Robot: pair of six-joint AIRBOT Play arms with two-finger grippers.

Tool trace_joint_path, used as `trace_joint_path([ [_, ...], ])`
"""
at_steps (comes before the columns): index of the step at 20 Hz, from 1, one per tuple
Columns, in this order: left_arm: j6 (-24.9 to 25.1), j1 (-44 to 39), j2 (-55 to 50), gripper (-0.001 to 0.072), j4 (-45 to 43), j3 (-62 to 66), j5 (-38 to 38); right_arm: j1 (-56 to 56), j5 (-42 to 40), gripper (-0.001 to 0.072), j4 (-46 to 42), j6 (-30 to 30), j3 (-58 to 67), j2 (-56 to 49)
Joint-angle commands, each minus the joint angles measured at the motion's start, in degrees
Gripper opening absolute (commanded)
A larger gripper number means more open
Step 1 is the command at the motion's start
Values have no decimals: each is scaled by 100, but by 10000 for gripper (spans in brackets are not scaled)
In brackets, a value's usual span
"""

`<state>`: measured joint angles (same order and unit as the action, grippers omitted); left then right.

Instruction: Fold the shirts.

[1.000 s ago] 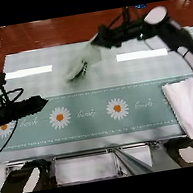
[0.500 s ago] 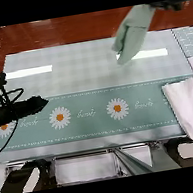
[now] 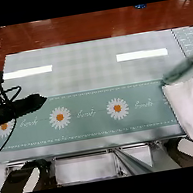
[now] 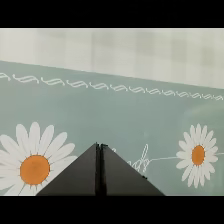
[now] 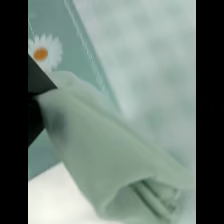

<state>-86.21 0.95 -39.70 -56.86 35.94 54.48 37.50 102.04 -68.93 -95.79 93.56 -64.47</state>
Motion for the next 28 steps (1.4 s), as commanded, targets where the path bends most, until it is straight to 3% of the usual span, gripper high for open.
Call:
trace_joint_path([
  [1,2,-2,2,21,-7,-2,-310,1172,442,20,-1384,46,-1145,892],
  [4,0,-2,-94,21,-7,-2,-426,1930,442,22,-1956,369,-2308,1486],
  [7,2,-2,-282,21,-7,-2,-455,2452,457,29,-2695,271,-3571,1976],
  [8,2,-2,-354,21,-7,-2,-455,2546,422,183,-3029,79,-3930,2074],
  [9,4,-2,-428,21,-7,-2,-457,2570,302,417,-3244,-92,-4190,2133],
  [13,404,0,-890,21,-4,17,-863,2371,-695,406,-3095,-46,-4197,2129],
  [15,413,9,-1137,21,-4,358,-994,2138,-1661,379,-2415,107,-3781,2050],
  [16,413,9,-1266,21,-4,699,-990,1976,-2120,256,-1805,199,-3495,1928],
  [17,413,7,-1401,21,-4,1169,-984,1729,-2557,64,-935,393,-3154,1742],
  [19,413,-13,-1665,20,-4,2291,-879,994,-3261,22,1003,876,-2503,1259],
  [21,452,-146,-1956,20,-9,3403,-776,-267,-3644,22,1980,1189,-1834,680],
  [24,719,-560,-2258,20,-28,3967,-610,-2455,-3912,22,1095,1436,-1484,-17],
  [28,341,-1060,-2588,20,-1261,3088,-238,-4468,-3733,22,-1460,507,-1523,-1147],
])
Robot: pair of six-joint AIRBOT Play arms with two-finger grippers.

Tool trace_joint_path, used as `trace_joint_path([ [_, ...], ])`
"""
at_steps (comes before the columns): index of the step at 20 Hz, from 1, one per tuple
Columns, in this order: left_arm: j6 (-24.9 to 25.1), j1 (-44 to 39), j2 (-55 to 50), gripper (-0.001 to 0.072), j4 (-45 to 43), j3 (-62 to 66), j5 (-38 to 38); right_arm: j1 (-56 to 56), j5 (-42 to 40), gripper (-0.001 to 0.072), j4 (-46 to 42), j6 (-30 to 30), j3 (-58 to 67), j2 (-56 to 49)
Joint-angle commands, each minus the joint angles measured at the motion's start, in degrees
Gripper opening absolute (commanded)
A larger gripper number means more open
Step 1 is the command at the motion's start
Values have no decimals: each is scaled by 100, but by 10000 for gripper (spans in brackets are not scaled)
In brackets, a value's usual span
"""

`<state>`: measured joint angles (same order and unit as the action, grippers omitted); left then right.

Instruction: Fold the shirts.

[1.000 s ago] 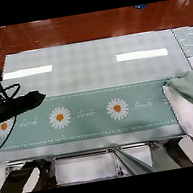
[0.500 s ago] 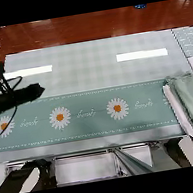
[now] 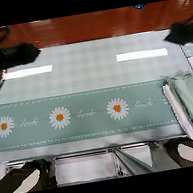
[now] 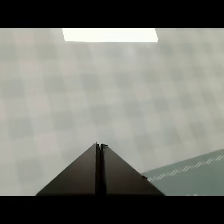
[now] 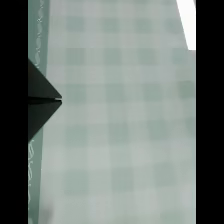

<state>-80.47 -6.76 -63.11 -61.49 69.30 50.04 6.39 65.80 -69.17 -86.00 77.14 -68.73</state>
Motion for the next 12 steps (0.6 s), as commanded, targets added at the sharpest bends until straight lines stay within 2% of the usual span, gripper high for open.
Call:
trace_joint_path([
  [1,-442,-267,-326,21,-1019,-385,249,-1565,-22,22,-1777,-728,118,-966],
  [3,-634,-129,-417,21,-1056,-483,339,-1698,201,22,-1829,-872,116,-1305],
  [12,-555,-76,-431,21,-1054,-490,444,-1716,341,22,-1843,-822,118,-1414],
])
